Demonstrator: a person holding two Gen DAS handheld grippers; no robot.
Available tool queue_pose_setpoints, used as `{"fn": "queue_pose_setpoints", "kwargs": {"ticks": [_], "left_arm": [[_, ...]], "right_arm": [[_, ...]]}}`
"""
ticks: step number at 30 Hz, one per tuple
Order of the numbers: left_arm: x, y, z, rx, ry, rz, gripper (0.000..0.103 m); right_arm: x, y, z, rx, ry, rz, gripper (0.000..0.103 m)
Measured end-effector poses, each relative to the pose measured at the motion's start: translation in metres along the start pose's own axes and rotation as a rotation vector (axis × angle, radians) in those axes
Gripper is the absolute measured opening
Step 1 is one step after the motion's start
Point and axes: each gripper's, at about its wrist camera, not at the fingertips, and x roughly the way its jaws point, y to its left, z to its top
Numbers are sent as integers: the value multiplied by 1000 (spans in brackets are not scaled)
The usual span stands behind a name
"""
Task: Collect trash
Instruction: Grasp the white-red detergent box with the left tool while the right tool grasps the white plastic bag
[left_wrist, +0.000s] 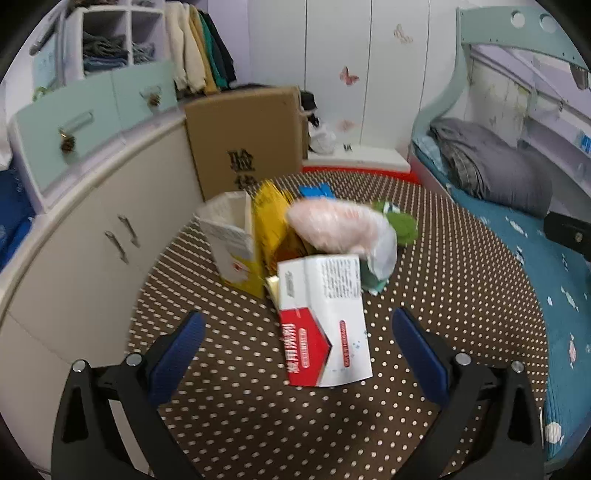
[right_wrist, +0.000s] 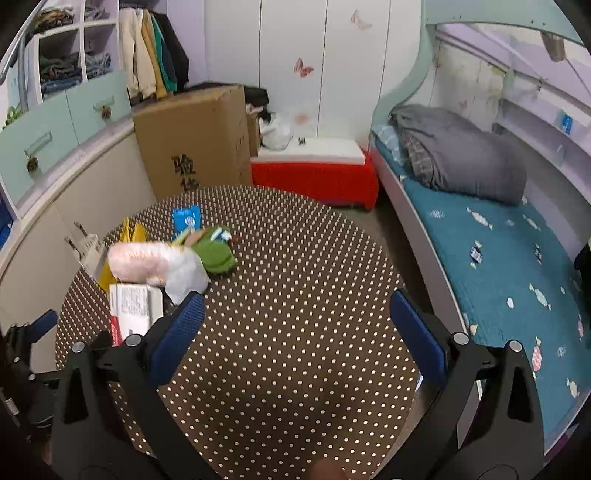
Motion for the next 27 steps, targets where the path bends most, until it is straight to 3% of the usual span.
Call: {"fn": "queue_pose_setpoints", "kwargs": {"ticks": [8,11,18,27], "left_arm": [[54,-11,-4,22,64,-3,98],[69,-11,-7,27,111,-46,70],[58,9,-20,-18,106,-121,69],[27,40,-54,-60,113,-88,69]], "right_arm": [[26,5,-13,-21,73,14,98],[32,9,-15,-32,88,27,98],[48,25,-22,-48,123,73,98],[76,54,-38,-68,195,182,98]]}}
